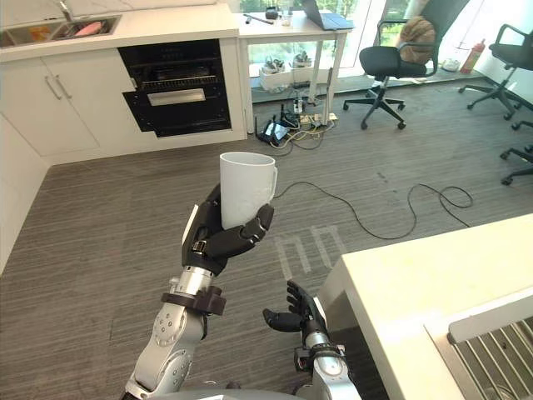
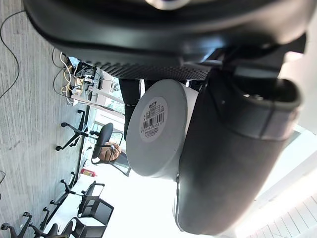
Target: Walk over to the sink, pick up the cup, carry it to the dishwasher, place the cup inside the dishwasher, then close the dishwasher door
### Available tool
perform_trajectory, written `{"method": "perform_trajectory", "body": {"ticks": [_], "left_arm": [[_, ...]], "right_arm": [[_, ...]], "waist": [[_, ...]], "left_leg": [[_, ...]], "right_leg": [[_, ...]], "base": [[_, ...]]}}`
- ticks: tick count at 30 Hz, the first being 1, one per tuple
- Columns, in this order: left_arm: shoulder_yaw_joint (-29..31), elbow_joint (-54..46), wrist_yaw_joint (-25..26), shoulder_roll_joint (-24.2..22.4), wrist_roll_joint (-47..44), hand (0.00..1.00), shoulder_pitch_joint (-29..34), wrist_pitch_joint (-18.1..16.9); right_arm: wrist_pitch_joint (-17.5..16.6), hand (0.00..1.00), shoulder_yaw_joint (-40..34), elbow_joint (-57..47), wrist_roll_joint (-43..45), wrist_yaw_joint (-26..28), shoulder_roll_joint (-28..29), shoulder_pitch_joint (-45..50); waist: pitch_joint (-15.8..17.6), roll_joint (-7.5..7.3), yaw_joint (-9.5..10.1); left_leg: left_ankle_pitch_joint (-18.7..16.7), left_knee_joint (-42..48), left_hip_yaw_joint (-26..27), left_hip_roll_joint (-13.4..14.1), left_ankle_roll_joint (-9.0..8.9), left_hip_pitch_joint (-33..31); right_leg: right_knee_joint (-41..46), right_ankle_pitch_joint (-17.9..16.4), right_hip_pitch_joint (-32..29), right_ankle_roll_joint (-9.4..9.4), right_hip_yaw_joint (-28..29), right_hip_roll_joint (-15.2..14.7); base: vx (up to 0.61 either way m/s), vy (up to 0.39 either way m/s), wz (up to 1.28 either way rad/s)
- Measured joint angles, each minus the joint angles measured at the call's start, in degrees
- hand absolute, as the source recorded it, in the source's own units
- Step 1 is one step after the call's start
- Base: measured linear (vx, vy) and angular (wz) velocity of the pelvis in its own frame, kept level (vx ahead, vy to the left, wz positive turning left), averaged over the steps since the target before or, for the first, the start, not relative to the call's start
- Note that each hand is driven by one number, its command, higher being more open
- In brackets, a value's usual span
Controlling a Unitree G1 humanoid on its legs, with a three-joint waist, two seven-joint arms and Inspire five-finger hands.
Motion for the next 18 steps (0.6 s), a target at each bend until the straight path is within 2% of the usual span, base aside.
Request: {"method": "perform_trajectory", "body": {"ticks": [1,4,6,7,8,9,10,11,12,13,14,15,18], "left_arm": [[-0.3,0.0,-0.3,0.2,0.0,0.3,0.0,0.0],[-1.7,0.0,-1.2,0.9,0.0,0.3,0.0,0.1],[-3.1,0.1,-1.9,1.1,0.1,0.3,0.0,0.5],[-4.0,0.1,-2.6,1.4,0.2,0.3,0.0,0.7],[-4.3,0.1,-3.3,1.8,0.2,0.3,-0.1,1.0],[-4.4,0.3,-3.5,2.1,0.2,0.3,-0.1,1.1],[-4.2,0.4,-3.5,2.3,0.2,0.3,-0.2,1.2],[-4.1,0.5,-3.5,2.3,0.2,0.3,-0.3,1.1],[-4.0,0.5,-3.4,2.3,0.2,0.3,-0.3,1.1],[-3.4,0.5,-3.3,2.3,0.2,0.3,-0.4,1.1],[-3.1,1.1,-3.3,1.9,0.2,0.3,-0.4,1.1],[-3.0,1.9,-3.2,1.7,0.2,0.3,-0.2,1.1],[-2.9,2.1,-3.2,1.7,0.2,0.3,-0.1,1.1]], "right_arm": [[0.0,0.9,0.0,0.3,-0.2,0.0,-0.1,-0.2],[0.3,0.9,0.1,2.3,-0.8,0.1,0.2,-2.1],[0.3,0.9,0.1,2.3,-1.2,0.1,-0.1,-2.3],[0.4,0.9,0.1,2.3,-2.0,0.1,-0.1,-2.2],[0.5,0.9,0.1,2.3,-2.3,0.1,-0.2,-2.1],[0.5,0.9,0.1,2.3,-2.5,0.2,-0.2,-1.8],[0.5,0.9,0.1,2.1,-2.6,0.3,0.0,-1.7],[0.5,0.9,0.2,2.0,-2.9,0.3,0.0,-1.7],[0.5,0.9,0.2,1.8,-3.0,0.3,0.0,-1.7],[0.5,0.9,0.2,1.3,-3.0,0.2,0.0,-1.7],[0.5,0.9,0.2,1.3,-3.1,0.2,-0.4,-1.7],[0.6,0.9,0.3,1.2,-3.3,0.3,-0.9,-1.7],[0.6,0.9,0.4,-1.0,-5.6,0.5,-1.2,-1.6]], "waist": [[0.0,0.0,0.07],[0.6,-1.18,-0.08],[0.7,-1.31,-0.52],[0.8,-1.46,-1.05],[1.1,-1.65,-2.15],[1.0,-1.67,-2.57],[1.0,-1.65,-3.35],[0.9,-1.77,-3.29],[0.8,-1.96,-3.27],[0.6,-2.63,-3.21],[0.6,-2.36,-3.19],[0.3,-1.53,-2.34],[0.1,-1.22,-1.51]], "left_leg": [[0.2,-0.6,-0.1,-0.5,0.08,0.3],[-0.1,-2.7,0.8,-3.0,0.43,2.1],[-0.1,-3.2,0.5,-4.3,1.0,2.9],[0.4,-3.5,-0.6,-4.8,2.07,3.5],[0.5,-3.4,-2.6,-4.9,2.6,4.3],[0.6,-3.4,-3.7,-4.7,2.65,4.4],[0.4,-2.7,-5.6,-4.2,2.4,4.1],[0.2,-1.9,-6.7,-4.0,1.98,3.5],[-0.2,-1.1,-7.4,-4.0,1.7,2.8],[-1.3,1.3,-9.1,-4.7,1.23,1.5],[-1.7,2.2,-9.8,-4.5,1.04,1.3],[-2.1,2.8,-10.4,-3.6,0.43,1.2],[-2.5,2.3,-11.5,-1.4,-0.76,1.3]], "right_leg": [[0.8,-0.1,-0.4,0.16,0.1,-0.5],[9.0,-4.2,-3.3,1.18,1.9,-3.8],[13.9,-5.3,-5.0,0.91,3.4,-5.4],[16.7,-5.4,-5.8,0.35,6.4,-5.2],[20.1,-6.0,-7.3,-1.48,9.9,-4.4],[20.7,-7.2,-7.7,-1.75,12.2,-3.3],[19.2,-8.4,-8.0,-1.21,16.4,-1.0],[16.7,-8.2,-8.9,-0.74,19.5,0.7],[14.5,-7.6,-8.8,-0.33,20.6,1.2],[11.1,-3.4,-8.7,0.65,22.0,1.4],[11.0,-3.2,-8.3,1.87,21.3,1.2],[9.8,-3.0,-7.3,1.6,20.5,1.9],[6.5,-1.9,-5.3,0.19,18.8,3.9]], "base": [[0.01,0.083,0.07],[-0.03,0.091,-0.06],[-0.03,0.094,0.1],[0.04,0.049,0.48],[0.07,0.029,0.62],[0.1,-0.012,0.84],[0.08,-0.06,0.78],[0.06,-0.073,0.76],[0.05,-0.089,0.73],[0.06,-0.093,0.62],[0.12,-0.128,0.58],[0.14,-0.133,0.31],[0.13,-0.144,0.13]]}}
